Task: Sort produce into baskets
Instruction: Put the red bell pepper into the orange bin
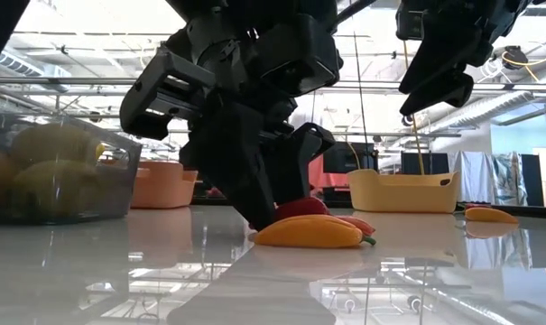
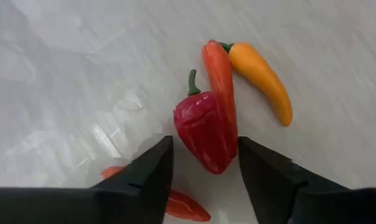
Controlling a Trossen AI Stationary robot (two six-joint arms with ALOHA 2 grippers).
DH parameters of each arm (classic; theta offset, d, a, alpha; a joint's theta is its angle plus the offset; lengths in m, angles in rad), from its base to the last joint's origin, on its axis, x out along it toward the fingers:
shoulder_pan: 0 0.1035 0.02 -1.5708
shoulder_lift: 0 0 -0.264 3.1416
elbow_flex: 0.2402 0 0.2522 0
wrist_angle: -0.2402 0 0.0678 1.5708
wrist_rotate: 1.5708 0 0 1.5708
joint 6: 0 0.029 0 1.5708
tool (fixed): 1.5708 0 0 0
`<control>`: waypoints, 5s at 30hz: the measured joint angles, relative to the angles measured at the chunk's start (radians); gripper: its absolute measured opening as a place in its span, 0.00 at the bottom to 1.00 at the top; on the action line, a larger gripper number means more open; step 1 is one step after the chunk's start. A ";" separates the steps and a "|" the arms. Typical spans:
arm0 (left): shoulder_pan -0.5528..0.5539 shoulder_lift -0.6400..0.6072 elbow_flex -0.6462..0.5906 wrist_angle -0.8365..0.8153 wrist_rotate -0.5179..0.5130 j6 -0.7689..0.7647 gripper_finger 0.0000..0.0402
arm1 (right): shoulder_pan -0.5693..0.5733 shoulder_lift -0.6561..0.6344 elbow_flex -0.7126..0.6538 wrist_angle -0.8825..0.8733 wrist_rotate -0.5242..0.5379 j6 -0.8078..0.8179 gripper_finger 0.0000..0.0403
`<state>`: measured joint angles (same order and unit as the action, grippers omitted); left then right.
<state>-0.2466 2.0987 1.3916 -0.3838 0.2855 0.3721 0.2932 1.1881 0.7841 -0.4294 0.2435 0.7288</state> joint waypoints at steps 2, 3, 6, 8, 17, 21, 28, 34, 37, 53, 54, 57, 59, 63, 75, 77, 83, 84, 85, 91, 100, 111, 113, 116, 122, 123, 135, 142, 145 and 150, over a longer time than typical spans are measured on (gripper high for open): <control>0.000 0.000 0.000 -0.001 0.000 0.000 0.39 | 0.000 0.000 0.000 0.000 0.000 0.000 0.52; 0.000 0.000 0.000 -0.002 0.000 0.000 0.37 | 0.000 0.000 0.000 0.000 0.000 0.000 0.52; 0.003 0.000 0.000 -0.002 0.011 -0.001 0.30 | 0.000 0.000 0.000 0.000 0.000 0.000 0.52; 0.006 0.000 0.000 -0.003 0.019 -0.001 0.27 | 0.000 0.000 0.000 0.000 0.000 0.000 0.52; 0.028 -0.020 0.035 -0.113 -0.006 0.002 0.17 | 0.000 0.000 0.000 0.000 0.000 0.010 0.52; 0.055 -0.045 0.080 -0.168 -0.029 0.008 0.17 | 0.000 0.000 0.000 0.000 0.000 0.009 0.52; 0.077 -0.074 0.098 -0.174 -0.030 0.004 0.17 | 0.000 -0.001 0.000 0.007 0.000 0.002 0.52; 0.061 -0.042 0.090 -0.188 -0.028 -0.006 0.17 | 0.000 -0.001 0.001 0.006 0.000 -0.004 0.52; 0.059 -0.032 0.088 -0.175 -0.052 -0.046 0.17 | 0.000 -0.001 0.001 0.005 0.000 -0.004 0.52; 0.061 -0.034 0.089 -0.145 -0.082 -0.079 0.36 | 0.000 -0.001 0.001 0.005 0.000 -0.019 0.52; 0.061 -0.034 0.089 -0.142 -0.081 -0.079 0.36 | 0.000 -0.001 0.001 0.006 0.000 -0.019 0.52; 0.056 -0.034 0.089 -0.123 -0.082 -0.078 0.36 | 0.000 -0.001 0.001 0.006 0.000 -0.019 0.52; 0.052 -0.034 0.089 -0.094 -0.091 -0.075 0.36 | 0.000 -0.001 0.001 0.005 0.000 -0.019 0.52; 0.048 -0.034 0.089 -0.071 -0.112 -0.059 0.36 | 0.000 0.000 0.001 0.006 0.000 -0.019 0.52; 0.048 -0.013 0.089 -0.053 -0.086 -0.026 0.55 | 0.000 0.000 0.001 0.006 0.000 -0.009 0.52; 0.047 -0.009 0.089 -0.060 -0.077 -0.027 0.60 | 0.000 0.000 0.000 0.006 0.000 -0.008 0.52; 0.047 0.008 0.089 -0.051 -0.047 -0.027 0.64 | 0.000 0.000 0.000 0.006 0.000 -0.008 0.52; 0.047 0.011 0.089 -0.041 -0.044 -0.026 0.64 | 0.000 0.000 0.000 0.006 0.000 -0.008 0.52; 0.047 0.012 0.089 -0.037 -0.043 -0.026 0.64 | 0.000 0.000 0.000 0.006 0.000 -0.008 0.52; 0.054 0.016 0.089 -0.042 -0.041 -0.023 0.62 | 0.000 0.000 0.000 0.006 0.000 -0.011 0.52; 0.059 0.016 0.089 -0.054 -0.027 -0.022 0.51 | 0.000 0.000 0.000 0.005 0.020 -0.019 0.52; 0.066 0.016 0.089 -0.078 0.001 -0.066 0.39 | 0.000 0.000 0.000 0.005 0.021 -0.019 0.52; 0.066 0.016 0.089 -0.081 0.006 -0.070 0.37 | 0.000 0.000 0.000 0.005 0.021 -0.019 0.52; 0.069 0.016 0.089 -0.082 0.013 -0.070 0.34 | 0.000 0.000 0.000 0.005 0.021 -0.018 0.52; 0.077 0.008 0.089 -0.090 0.006 -0.079 0.28 | 0.000 0.000 0.000 0.005 0.021 -0.018 0.52; 0.079 0.002 0.089 -0.100 -0.003 -0.078 0.28 | 0.000 0.000 0.000 0.005 0.021 -0.019 0.52; 0.173 -0.125 0.124 -0.350 -0.094 -0.105 0.28 | 0.000 0.000 0.000 -0.007 0.026 -0.036 0.52; 0.329 -0.303 0.125 -0.582 -0.247 -0.109 0.28 | -0.014 0.000 0.000 0.000 0.051 -0.047 0.52; 0.416 -0.372 0.120 -0.667 -0.298 -0.104 0.28 | -0.025 0.000 0.000 0.010 0.051 -0.050 0.52; 0.604 -0.505 -0.004 -0.674 -0.318 -0.101 0.28 | -0.027 0.000 0.000 0.019 0.050 -0.038 0.52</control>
<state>0.3569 1.5934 1.3881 -1.0580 -0.0321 0.2714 0.2657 1.1879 0.7841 -0.4106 0.2938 0.6909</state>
